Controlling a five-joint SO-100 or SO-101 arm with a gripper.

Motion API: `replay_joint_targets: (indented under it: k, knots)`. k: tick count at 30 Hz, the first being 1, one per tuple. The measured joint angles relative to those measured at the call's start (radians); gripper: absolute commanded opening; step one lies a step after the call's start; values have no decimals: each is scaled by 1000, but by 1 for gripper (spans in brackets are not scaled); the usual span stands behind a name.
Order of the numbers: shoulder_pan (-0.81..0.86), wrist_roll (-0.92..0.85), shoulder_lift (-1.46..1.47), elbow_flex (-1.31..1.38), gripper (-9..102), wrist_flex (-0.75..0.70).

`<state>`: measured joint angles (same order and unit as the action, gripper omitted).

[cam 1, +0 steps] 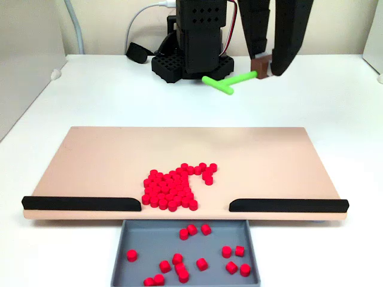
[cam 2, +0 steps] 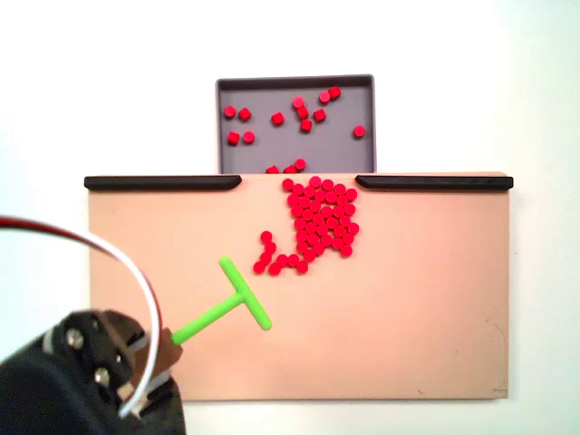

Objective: Push granules from left to the grey container

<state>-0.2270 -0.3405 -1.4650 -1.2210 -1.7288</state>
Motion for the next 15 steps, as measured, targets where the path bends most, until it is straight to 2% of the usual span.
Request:
replay_joint_targets:
  k: [15]
  knots:
    - [221, -940, -446, -426, 0, 3]
